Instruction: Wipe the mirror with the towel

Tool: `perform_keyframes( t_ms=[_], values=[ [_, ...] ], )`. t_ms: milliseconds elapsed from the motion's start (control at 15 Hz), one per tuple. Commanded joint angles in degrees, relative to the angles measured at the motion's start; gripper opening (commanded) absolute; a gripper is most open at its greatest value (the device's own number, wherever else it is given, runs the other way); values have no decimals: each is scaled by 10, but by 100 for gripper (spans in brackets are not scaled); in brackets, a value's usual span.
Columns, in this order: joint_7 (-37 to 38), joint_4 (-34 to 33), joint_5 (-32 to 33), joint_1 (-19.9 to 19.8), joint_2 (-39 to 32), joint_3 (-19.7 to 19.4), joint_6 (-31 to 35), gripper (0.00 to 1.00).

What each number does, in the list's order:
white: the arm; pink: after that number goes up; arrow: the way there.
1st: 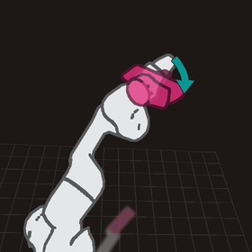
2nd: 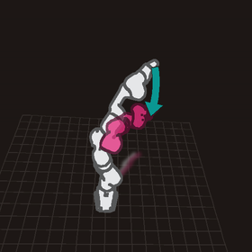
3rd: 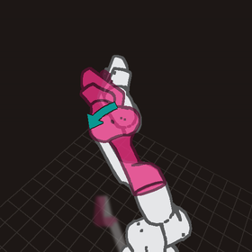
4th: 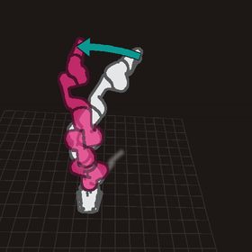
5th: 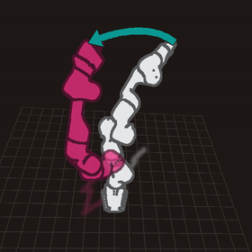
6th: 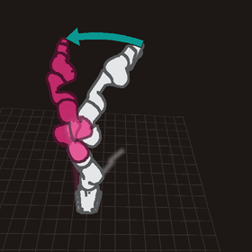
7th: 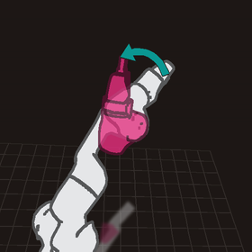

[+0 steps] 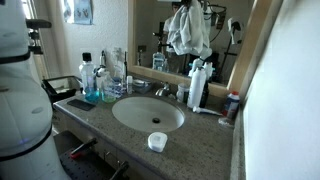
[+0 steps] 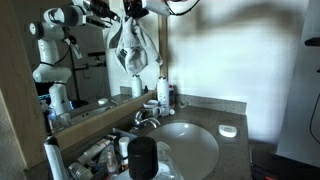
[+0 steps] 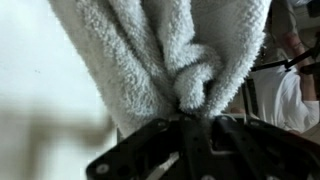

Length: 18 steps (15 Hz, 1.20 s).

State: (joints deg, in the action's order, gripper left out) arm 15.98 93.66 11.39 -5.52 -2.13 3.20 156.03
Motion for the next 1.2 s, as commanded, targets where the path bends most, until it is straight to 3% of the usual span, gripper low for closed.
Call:
perform_keyframes(
  t_ms=[0,400,1133],
  values=[
    [-65,-15,-39,47,-5,8,7,5],
    [-70,-31,-23,77,-18,5,9,5],
    [3,-85,4,47,-43,-31,8,5]
  ],
)
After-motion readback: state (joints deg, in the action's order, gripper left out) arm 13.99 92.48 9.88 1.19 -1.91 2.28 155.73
